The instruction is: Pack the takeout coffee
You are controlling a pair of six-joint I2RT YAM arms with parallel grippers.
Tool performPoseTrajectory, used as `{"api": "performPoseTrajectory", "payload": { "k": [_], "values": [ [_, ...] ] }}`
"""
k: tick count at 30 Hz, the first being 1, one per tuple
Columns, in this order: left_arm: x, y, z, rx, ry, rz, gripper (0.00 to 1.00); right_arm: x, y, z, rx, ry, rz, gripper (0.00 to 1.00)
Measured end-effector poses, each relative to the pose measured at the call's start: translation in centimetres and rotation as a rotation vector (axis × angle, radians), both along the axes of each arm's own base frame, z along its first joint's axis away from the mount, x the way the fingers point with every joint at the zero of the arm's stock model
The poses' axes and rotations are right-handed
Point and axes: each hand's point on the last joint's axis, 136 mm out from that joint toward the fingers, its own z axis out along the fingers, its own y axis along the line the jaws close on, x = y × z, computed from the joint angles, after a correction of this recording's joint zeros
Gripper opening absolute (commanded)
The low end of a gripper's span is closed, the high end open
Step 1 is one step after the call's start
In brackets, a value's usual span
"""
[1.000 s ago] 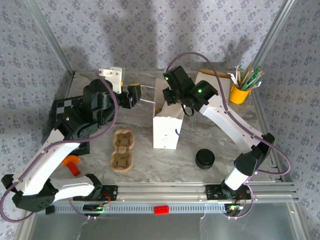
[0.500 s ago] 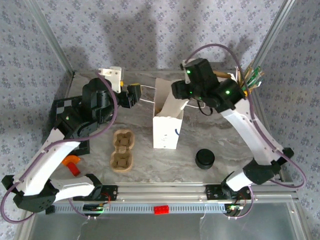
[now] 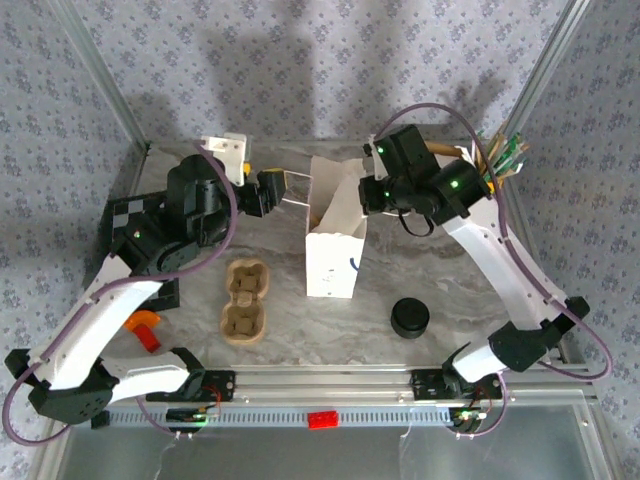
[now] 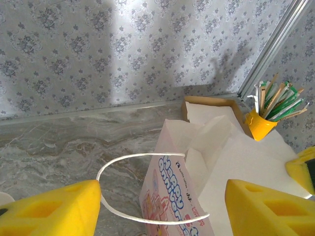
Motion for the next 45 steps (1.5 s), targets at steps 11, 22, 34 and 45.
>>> {"api": "performPoseTrajectory", "payload": {
  "k": [11, 22, 34, 45],
  "values": [
    [0.1, 0.2, -0.4, 0.007, 0.006, 0.007, 0.68, 2.8, 4.1, -2.5, -0.135, 0.058, 0.071, 0.0],
    [0.4, 0.5, -0.5, 0.007, 0.007, 0.018, 0.68, 2.1, 4.6, -4.5, -0.27, 0.101, 0.13, 0.45],
    [0.5, 0.7, -0.5, 0.008, 0.008, 0.025, 0.68, 1.2, 4.3, -1.3, -0.226, 0.04, 0.155, 0.16],
    [0.7, 0.9, -0.5, 0.008, 0.008, 0.033, 0.68, 1.9, 5.8, -6.7, -0.31, 0.186, 0.191, 0.08]
  ]
}}
